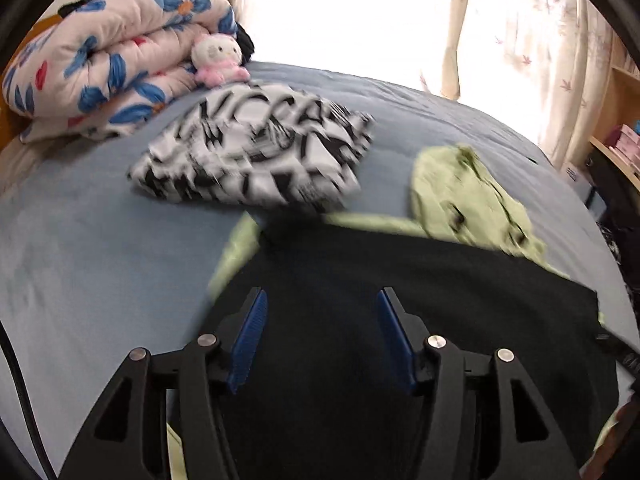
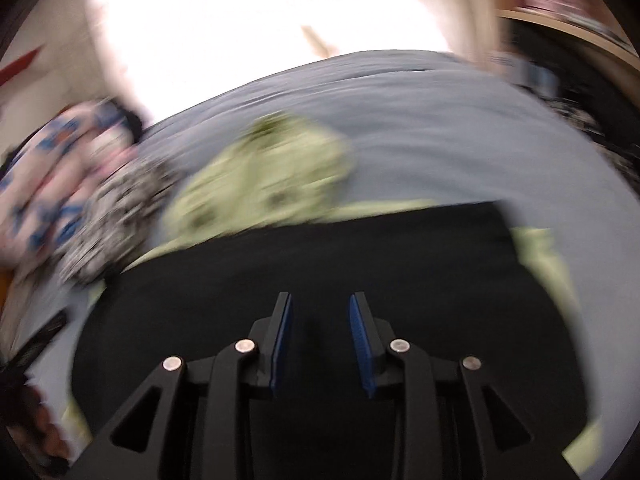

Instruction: Fold large clothes

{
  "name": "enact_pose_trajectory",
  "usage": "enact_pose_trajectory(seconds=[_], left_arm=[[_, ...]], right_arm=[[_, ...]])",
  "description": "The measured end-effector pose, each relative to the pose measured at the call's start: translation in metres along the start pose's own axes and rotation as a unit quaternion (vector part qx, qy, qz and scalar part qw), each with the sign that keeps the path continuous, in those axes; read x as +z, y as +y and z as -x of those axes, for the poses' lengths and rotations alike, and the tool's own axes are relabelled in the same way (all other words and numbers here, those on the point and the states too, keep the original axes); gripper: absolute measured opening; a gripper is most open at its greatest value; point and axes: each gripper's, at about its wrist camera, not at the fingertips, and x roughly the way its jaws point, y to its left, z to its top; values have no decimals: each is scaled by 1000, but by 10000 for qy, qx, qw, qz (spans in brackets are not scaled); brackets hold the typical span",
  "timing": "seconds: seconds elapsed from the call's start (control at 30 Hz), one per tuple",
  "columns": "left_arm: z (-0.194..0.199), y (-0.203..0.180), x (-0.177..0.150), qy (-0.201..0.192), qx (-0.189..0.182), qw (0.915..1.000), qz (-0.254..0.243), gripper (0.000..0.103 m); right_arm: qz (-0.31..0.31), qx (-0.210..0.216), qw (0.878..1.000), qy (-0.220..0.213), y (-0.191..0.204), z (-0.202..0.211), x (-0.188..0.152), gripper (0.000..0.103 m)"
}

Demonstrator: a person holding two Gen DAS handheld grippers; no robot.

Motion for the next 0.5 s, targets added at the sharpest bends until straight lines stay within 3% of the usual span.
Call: enact_pose_trajectory(seconds=[0.07,0.2,0.3,0.37,0.43,0.47,0.5], left_arm=[[-5,-12,-20,283,-120,9995,-59,55],[-25,-17,-46,684,-35,9976,-137,55],[-23,-17,-49,619,-7,9975,-347,56],[-20,-15,-48,596,91,9972,-444,56],[-16,-9,-49,548,98,9973,-477,56],[-13,-5,-50,510,151,9974,-480,56],[-10,0,-51,466,197,9977,-461,56]], right_arm=[[481,174,9985,173,38,-12,-19,30],[1023,-19,9940,382,55,-33,-37,30],[1059,-546,9922,372,24,-39,-40,28],[769,-1053,9909,331,-19,-37,-35,28],[257,-989,9940,381,-63,-28,-31,26],[98,-1125,9930,345,-85,-20,-31,11],[130,-1620,9862,306,-100,-13,-32,5]])
